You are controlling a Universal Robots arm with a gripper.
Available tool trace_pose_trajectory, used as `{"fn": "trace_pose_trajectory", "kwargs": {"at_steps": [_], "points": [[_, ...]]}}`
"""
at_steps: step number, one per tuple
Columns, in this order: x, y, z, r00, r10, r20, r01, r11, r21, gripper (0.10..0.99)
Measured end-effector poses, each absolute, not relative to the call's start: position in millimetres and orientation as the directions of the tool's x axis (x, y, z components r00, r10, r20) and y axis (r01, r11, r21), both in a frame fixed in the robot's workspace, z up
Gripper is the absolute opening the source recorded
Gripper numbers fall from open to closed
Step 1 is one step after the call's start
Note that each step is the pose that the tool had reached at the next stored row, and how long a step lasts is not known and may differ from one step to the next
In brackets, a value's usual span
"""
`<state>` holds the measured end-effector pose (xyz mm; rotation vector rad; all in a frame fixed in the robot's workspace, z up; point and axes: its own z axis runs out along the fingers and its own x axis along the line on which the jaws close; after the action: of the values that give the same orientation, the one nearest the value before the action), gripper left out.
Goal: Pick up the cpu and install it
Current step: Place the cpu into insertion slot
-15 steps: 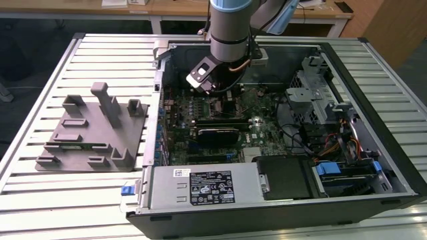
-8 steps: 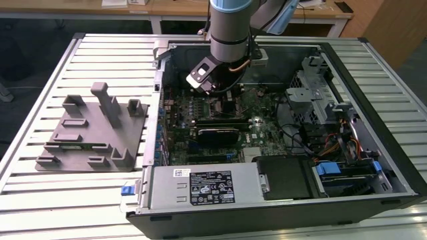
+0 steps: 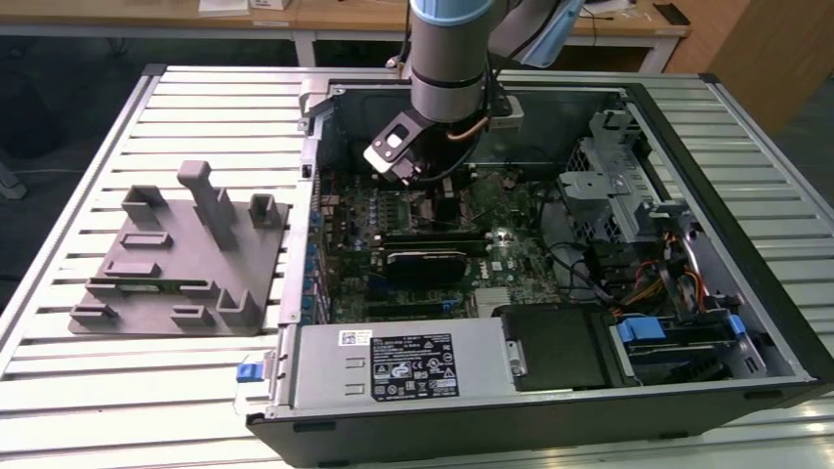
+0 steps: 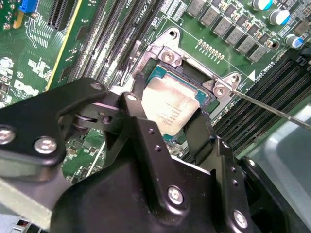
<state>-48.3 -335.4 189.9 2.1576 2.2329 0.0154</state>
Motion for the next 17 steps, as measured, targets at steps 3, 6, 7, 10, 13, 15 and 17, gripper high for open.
{"fn": "trace_pose_trajectory", "kwargs": {"at_steps": [3,6,7,10,13,15,17], "points": [[-48.3,-335.4,189.9,-0.034,0.999,-0.019,0.999,0.035,0.032,0.612],[-48.3,-335.5,192.3,-0.034,0.999,-0.019,0.999,0.034,0.032,0.612],[-48.3,-335.4,193.2,-0.034,0.999,-0.019,0.999,0.035,0.032,0.612],[-48.3,-335.5,193.5,-0.034,0.999,-0.019,0.999,0.035,0.032,0.612],[-48.3,-335.5,193.7,-0.034,0.999,-0.019,0.999,0.035,0.032,0.612],[-48.4,-335.6,193.9,-0.034,0.999,-0.020,0.999,0.035,0.032,0.592],[-48.4,-335.6,193.9,-0.034,0.999,-0.019,0.999,0.035,0.032,0.533]]}}
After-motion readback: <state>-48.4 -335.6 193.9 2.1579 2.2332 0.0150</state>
